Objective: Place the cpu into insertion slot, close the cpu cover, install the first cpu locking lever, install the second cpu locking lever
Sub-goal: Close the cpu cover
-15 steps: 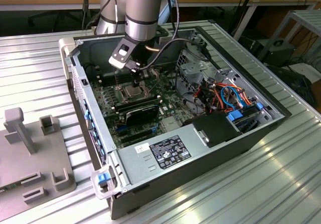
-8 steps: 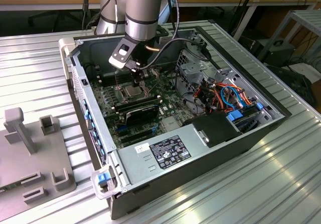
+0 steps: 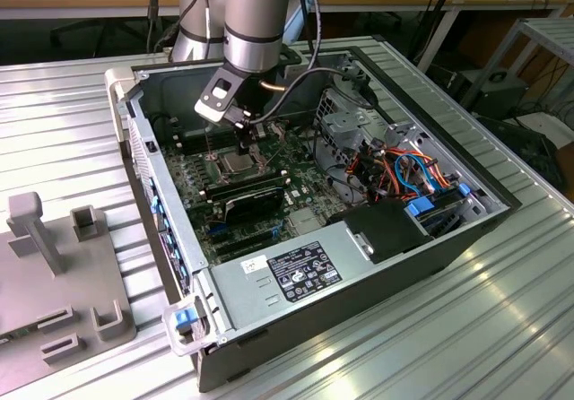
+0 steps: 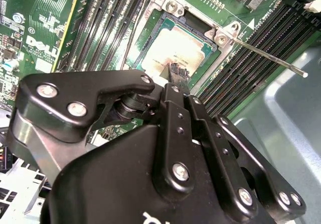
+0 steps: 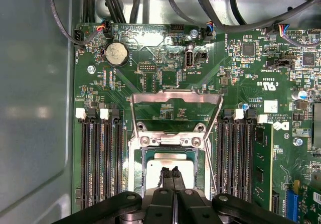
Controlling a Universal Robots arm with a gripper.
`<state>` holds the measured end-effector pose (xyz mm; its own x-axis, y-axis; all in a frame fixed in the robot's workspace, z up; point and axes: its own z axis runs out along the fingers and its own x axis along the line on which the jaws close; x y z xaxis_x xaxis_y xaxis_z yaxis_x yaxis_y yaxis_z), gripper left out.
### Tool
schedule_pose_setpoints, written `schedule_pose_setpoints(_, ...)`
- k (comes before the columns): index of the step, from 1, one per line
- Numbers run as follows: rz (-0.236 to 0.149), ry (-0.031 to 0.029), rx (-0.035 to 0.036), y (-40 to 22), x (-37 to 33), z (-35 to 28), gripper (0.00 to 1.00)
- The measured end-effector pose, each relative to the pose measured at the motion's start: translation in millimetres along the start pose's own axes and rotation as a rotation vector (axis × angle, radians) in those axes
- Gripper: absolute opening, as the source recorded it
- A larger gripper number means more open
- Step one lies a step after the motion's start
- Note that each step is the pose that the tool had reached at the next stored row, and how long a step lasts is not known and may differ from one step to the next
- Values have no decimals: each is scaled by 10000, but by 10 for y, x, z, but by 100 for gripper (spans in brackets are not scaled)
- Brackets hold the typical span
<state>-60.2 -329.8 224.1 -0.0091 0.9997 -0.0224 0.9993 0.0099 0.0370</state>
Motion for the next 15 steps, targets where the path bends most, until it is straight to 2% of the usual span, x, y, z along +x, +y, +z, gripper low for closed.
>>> schedule_pose_setpoints(4, 0, 3, 0, 3, -1, -76, 11)
schedule_pose_setpoints(8, 1, 4, 1, 9, -4, -217, 11)
schedule_pose_setpoints(9, 1, 4, 1, 11, -6, -279, 11)
schedule_pose_setpoints(11, 0, 4, 1, 12, -6, -315, 11)
schedule_pose_setpoints(15, 0, 5, 0, 12, -6, -317, 11)
